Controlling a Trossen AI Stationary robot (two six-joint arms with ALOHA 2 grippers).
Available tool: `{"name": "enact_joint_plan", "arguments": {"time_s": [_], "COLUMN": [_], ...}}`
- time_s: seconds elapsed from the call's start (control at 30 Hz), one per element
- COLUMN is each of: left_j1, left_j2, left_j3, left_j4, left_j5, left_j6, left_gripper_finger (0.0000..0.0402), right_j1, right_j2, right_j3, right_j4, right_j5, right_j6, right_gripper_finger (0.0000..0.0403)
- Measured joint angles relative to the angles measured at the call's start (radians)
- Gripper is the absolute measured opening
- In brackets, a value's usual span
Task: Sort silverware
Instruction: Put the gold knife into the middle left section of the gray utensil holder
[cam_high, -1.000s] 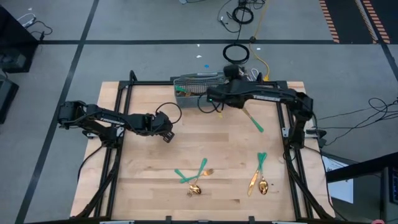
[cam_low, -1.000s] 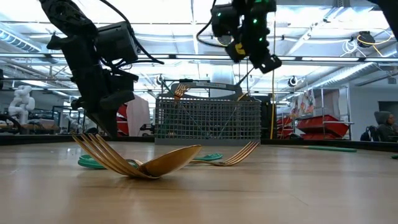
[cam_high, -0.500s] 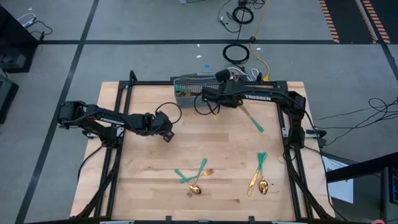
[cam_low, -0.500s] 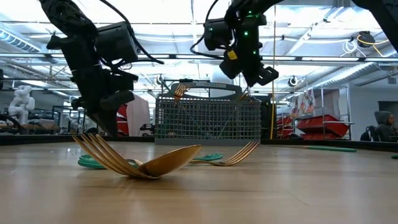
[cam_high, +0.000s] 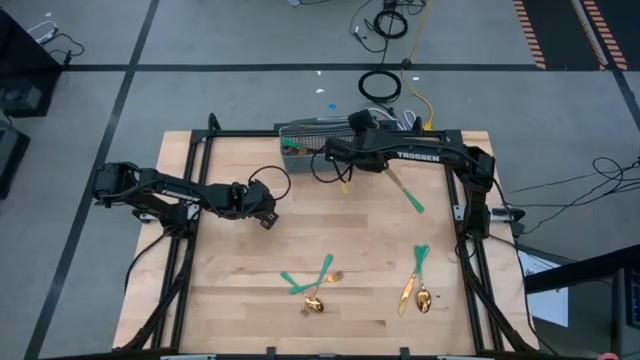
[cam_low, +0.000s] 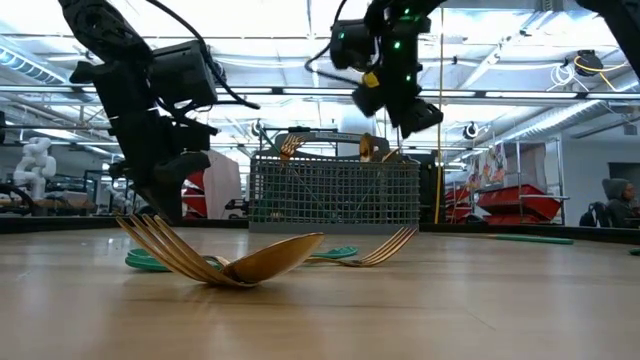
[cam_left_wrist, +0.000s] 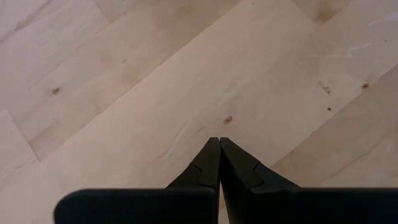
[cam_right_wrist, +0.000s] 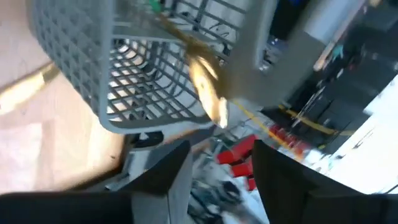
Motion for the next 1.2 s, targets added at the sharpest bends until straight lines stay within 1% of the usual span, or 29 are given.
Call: {"name": "enact_joint_plan", "arguments": {"time_s": [0.07,0.1,0.13,0.23,0.27,0.33,0.4,0.47,0.57,0.67,0.73,0.83,0.93,1.2], "left_j1": [0.0,0.0,0.0,0.0,0.0,0.0,0.0,0.0,0.0,0.0,0.0,0.0,0.0,0.0], "left_j2": [0.0,0.0,0.0,0.0,0.0,0.0,0.0,0.0,0.0,0.0,0.0,0.0,0.0,0.0], "left_j3": [0.0,0.0,0.0,0.0,0.0,0.0,0.0,0.0,0.0,0.0,0.0,0.0,0.0,0.0], "left_j4": [0.0,0.0,0.0,0.001,0.001,0.004,0.004,0.004,0.008,0.011,0.011,0.015,0.021,0.03], "left_j5": [0.016,0.024,0.035,0.06,0.064,0.071,0.072,0.076,0.08,0.082,0.082,0.082,0.082,0.08], "left_j6": [0.0,0.0,0.0,-0.001,-0.001,-0.001,0.0,-0.001,0.001,0.006,0.006,0.006,0.006,0.005], "left_gripper_finger": [0.0008,0.0008,0.0008,0.0008,0.0008,0.0008,0.0008,0.0008,0.0008,0.0008,0.0008,0.0008,0.0008,0.0008], "right_j1": [0.0,0.0,0.0,-0.022,-0.03,-0.046,-0.059,-0.078,-0.117,-0.161,-0.188,-0.232,-0.279,-0.377], "right_j2": [-0.043,-0.074,-0.11,-0.213,-0.241,-0.3,-0.357,-0.404,-0.443,-0.449,-0.443,-0.435,-0.419,-0.338], "right_j3": [0.0,0.0,0.0,-0.003,-0.021,-0.099,-0.217,-0.343,-0.516,-0.636,-0.698,-0.767,-0.807,-0.814], "right_j4": [-0.031,-0.06,-0.096,-0.206,-0.229,-0.243,-0.196,-0.116,0.023,0.132,0.192,0.27,0.34,0.416], "right_j5": [-0.04,-0.087,-0.158,-0.457,-0.521,-0.589,-0.632,-0.707,-0.79,-0.87,-0.9,-0.929,-0.963,-0.966], "right_j6": [0.103,0.183,0.28,0.6,0.682,0.764,0.788,0.79,0.794,0.791,0.786,0.775,0.758,0.691], "right_gripper_finger": [0.0158,0.0159,0.0159,0.016,0.016,0.016,0.016,0.016,0.016,0.016,0.016,0.016,0.016,0.016]}}
